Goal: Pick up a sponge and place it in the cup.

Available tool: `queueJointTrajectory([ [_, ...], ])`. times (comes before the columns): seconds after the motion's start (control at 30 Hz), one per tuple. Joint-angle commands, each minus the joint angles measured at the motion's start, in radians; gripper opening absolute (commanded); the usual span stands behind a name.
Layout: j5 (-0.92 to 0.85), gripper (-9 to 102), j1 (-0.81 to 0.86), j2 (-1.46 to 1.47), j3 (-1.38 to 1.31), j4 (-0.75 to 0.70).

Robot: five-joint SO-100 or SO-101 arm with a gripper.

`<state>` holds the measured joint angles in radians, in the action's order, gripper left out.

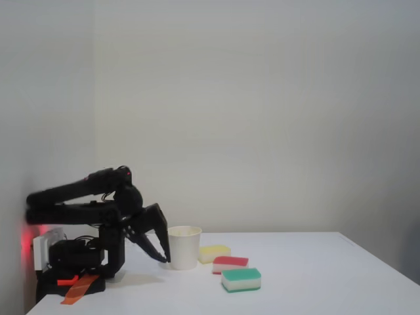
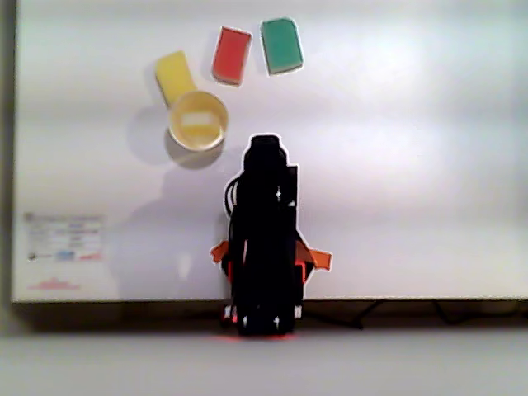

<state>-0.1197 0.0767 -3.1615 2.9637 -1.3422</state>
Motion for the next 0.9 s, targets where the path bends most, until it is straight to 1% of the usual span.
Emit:
queueJointTrajectory([
  [0.0,-0.02,0,0.015,-0.106,0.052,-0.063],
  [0.1,-0.038,0,0.029,-0.106,0.078,-0.055],
  [0.17,-0.037,0,0.031,-0.106,0.126,0.003],
  [0.2,-0.034,0,0.035,-0.101,0.126,0.009],
  [0.43,-0.018,0,0.043,-0.103,0.127,-0.048],
  [0.87,-0.017,0,0.038,-0.103,0.127,-0.049],
])
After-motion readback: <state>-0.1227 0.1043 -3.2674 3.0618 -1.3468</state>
